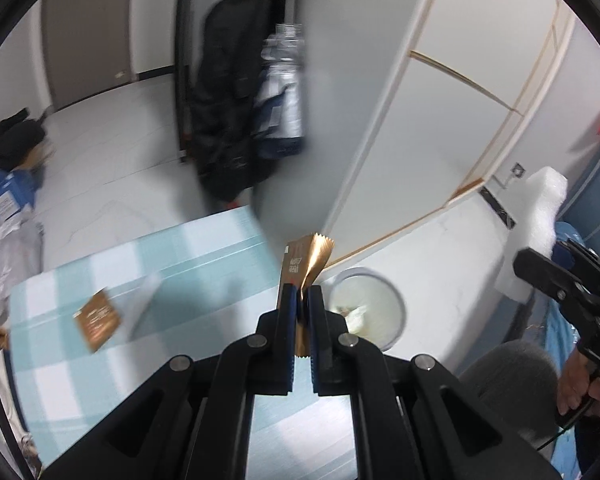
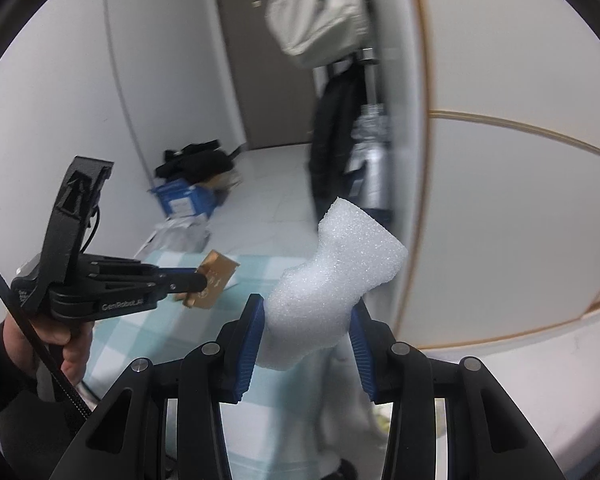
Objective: Collect trash
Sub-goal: 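Carry the foam piece and brown sachet over the white bin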
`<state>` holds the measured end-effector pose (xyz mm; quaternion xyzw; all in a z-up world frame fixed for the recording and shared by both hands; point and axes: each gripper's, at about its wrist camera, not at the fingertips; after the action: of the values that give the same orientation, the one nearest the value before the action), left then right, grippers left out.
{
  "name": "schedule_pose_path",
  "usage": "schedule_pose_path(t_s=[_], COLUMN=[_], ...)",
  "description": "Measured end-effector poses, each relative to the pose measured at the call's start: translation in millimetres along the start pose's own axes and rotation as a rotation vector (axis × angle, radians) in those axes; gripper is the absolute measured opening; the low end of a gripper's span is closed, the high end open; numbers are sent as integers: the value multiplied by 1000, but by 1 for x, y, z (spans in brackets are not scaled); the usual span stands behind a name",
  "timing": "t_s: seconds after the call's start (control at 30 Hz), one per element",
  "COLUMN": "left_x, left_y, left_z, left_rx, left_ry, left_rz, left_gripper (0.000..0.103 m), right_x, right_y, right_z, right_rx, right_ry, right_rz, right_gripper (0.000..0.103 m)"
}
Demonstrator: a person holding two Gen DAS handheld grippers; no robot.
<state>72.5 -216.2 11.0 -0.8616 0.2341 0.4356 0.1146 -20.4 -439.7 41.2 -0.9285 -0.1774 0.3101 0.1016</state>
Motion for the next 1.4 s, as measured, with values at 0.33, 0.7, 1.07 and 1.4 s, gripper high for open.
schedule_pose_path(t_s=[0.33,0.7,1.07,1.4], left_x=[39,116,196,252], left_y=[77,135,177,190], left_z=[-32,-43,-8,17], left_rx=[96,144,230,186], left_ry=[-22,-153,-385,-600], left_rz=[123,240,234,212], left_gripper=[2,2,2,2], right_x=[-25,11,82,136], right_y=[96,215,263,283], right_z=[6,53,128,193], right_rx=[93,306,429,580], right_ry=[1,-122,-287,-359], right_rz=[204,279,133,25], right_gripper=[41,41,41,41])
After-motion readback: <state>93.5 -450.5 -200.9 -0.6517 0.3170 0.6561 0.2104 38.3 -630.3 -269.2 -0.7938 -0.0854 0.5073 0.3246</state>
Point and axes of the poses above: each gripper's, at about its wrist camera, not at the fingertips, and x roughly the way its jaws point, y to its right, z to its underside, and after that the axes turned 14 degrees about -z, right-handed
